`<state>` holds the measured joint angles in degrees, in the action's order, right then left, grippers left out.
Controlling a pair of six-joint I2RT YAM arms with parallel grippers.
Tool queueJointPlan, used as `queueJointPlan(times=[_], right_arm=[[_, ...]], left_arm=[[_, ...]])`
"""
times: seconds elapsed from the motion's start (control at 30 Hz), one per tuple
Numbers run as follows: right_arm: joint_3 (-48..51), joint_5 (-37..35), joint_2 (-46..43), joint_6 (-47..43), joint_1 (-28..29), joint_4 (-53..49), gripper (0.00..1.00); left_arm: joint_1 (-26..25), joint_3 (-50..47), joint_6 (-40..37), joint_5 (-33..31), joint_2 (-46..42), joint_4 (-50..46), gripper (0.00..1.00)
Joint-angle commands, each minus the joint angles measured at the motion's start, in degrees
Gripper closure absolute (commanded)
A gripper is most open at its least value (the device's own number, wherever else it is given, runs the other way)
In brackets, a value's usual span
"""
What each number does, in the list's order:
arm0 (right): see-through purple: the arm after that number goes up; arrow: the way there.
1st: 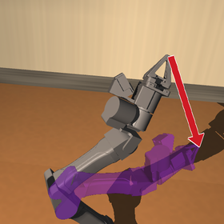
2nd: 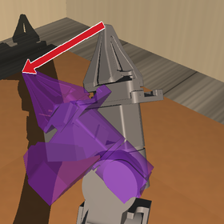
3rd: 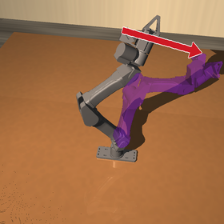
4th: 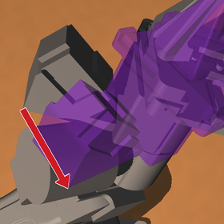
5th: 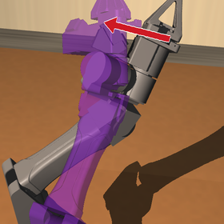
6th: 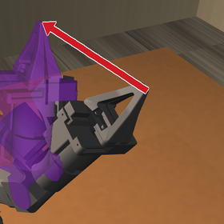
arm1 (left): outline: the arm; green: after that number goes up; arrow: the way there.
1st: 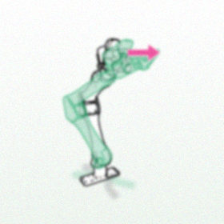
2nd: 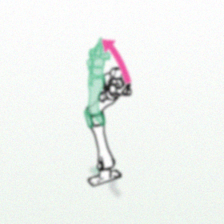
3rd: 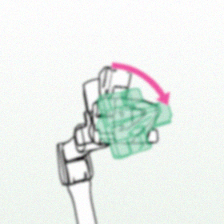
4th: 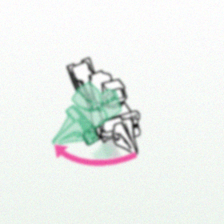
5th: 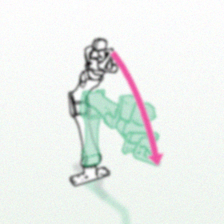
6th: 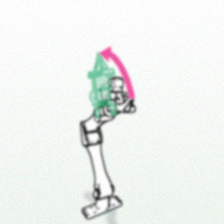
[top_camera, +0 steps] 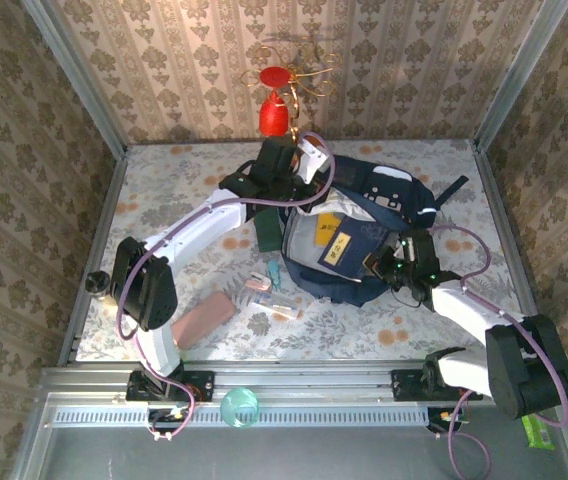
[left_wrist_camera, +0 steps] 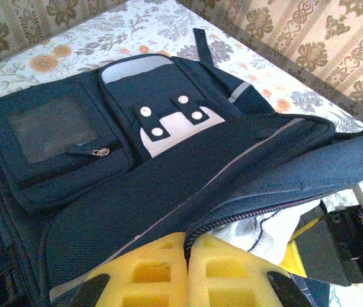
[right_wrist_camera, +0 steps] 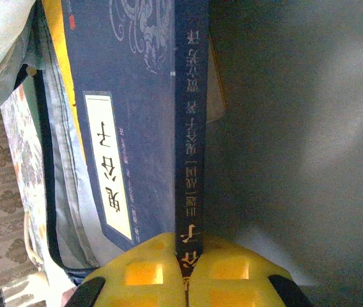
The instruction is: Pack the student bag
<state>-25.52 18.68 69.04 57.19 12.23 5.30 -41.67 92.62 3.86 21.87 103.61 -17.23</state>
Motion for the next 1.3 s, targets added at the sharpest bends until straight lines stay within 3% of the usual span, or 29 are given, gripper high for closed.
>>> queueJointPlan(times=[0.0, 0.23, 0.47, 0.67, 0.87, 1.03, 1.27], right_arm=[[-3.2, -4.4, -0.1, 3.7, 2.6, 2.9, 1.00], [-4.5, -12.0, 0.8, 8.2, 3.8, 5.6, 1.00], [-9.8, -12.9, 9.1, 11.5, 4.4, 10.2, 1.00], [-13.9, -20.1, 13.2, 8.7, 4.3, 8.8, 0.99], [-16.6, -22.5, 14.9, -0.7, 4.2, 4.4, 0.81], [-15.6, -19.6, 8.4, -10.7, 4.3, -4.3, 0.60], [-12.7, -12.2, -9.3, -20.9, 4.4, -22.7, 0.52]], left_arm=[[-1.3, 3.9, 0.6, -0.5, -3.8, 3.3, 1.00], [-2.2, 4.4, 0.8, -0.7, -5.8, 3.7, 1.00], [-2.2, 4.7, 1.3, -0.9, -5.8, 4.8, 1.00], [-2.3, 3.7, 1.4, -1.0, -5.7, 5.1, 1.00], [-1.8, -0.2, 3.3, -1.4, -6.5, 7.7, 1.00], [-1.2, -4.4, 4.4, -2.5, -6.7, 9.7, 1.00], [-0.5, -9.3, 6.6, -3.2, -5.7, 13.1, 1.00]])
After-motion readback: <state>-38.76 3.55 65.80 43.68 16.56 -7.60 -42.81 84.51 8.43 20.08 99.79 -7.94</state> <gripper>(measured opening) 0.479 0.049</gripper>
